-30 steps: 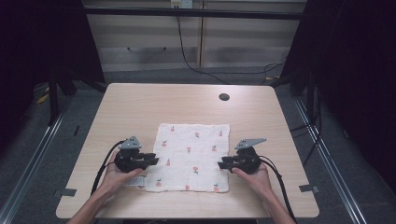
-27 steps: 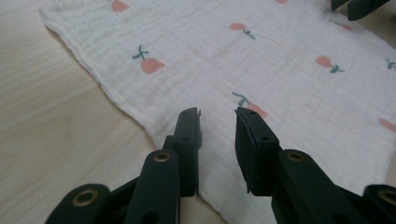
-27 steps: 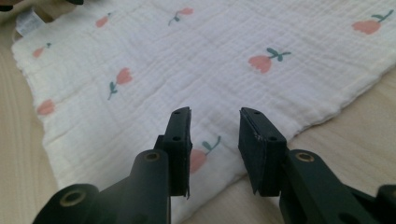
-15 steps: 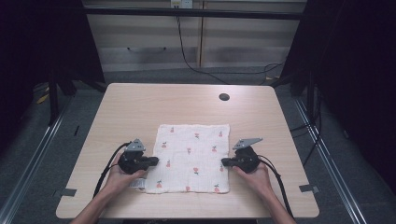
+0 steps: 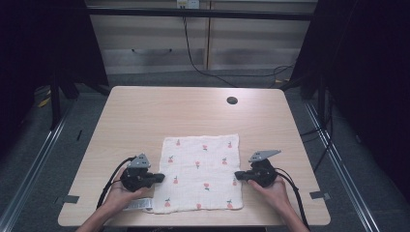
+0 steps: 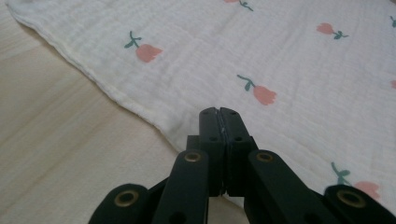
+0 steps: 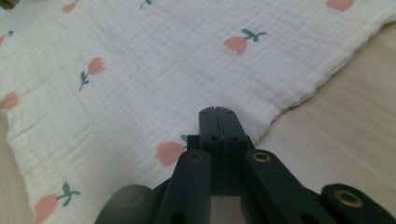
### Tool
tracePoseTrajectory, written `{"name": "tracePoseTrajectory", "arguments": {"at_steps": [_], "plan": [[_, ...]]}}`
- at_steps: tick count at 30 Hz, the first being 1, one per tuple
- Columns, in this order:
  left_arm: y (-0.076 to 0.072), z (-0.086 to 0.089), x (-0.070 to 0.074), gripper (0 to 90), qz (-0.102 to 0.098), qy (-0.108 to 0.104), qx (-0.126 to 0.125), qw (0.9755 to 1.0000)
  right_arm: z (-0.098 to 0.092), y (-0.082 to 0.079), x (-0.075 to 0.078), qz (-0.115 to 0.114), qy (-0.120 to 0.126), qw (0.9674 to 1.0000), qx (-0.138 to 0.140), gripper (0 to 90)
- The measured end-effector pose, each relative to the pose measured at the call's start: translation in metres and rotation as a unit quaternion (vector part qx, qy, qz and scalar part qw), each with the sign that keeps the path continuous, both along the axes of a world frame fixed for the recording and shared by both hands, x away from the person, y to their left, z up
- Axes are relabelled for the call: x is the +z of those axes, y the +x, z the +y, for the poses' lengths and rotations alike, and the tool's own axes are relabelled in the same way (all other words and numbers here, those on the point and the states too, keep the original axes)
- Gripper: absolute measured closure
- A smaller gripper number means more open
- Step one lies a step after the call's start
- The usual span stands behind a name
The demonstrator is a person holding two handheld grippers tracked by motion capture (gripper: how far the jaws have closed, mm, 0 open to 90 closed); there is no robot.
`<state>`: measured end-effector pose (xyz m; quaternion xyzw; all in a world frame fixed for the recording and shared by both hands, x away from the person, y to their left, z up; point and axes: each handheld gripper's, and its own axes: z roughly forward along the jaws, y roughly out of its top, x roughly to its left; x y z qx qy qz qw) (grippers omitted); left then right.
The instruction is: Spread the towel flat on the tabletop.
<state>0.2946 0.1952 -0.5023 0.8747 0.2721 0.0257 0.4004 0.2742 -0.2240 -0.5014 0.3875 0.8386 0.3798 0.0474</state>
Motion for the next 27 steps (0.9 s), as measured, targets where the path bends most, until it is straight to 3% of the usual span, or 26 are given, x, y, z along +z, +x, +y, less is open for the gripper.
{"name": "tracePoseTrajectory", "arguments": {"at_steps": [15,17,19,21,25,27], "plan": [[-0.010,0.000,0.001,88.3,0.009,0.002,-0.016,0.9998,-0.002,-0.031,0.000,0.007,0.010,0.9999,0.009,90.0],[-0.011,0.001,0.002,88.3,0.013,0.003,-0.015,0.9998,-0.001,-0.031,0.000,0.008,0.009,0.9999,0.010,90.0],[-0.014,-0.001,0.004,86.7,0.003,0.016,-0.025,0.9996,-0.001,-0.031,0.000,0.009,0.010,0.9999,0.008,90.0],[-0.009,-0.002,0.003,86.3,0.013,0.009,-0.020,0.9997,-0.001,-0.031,0.000,0.012,0.011,0.9998,0.007,90.0],[-0.007,-0.003,0.005,81.0,0.012,0.006,-0.021,0.9997,-0.001,-0.031,0.002,0.014,0.012,0.9998,0.009,86.4],[-0.007,-0.004,0.009,75.5,0.011,-0.006,-0.018,0.9998,-0.003,-0.028,0.007,0.009,0.024,0.9996,-0.009,84.7]]}}
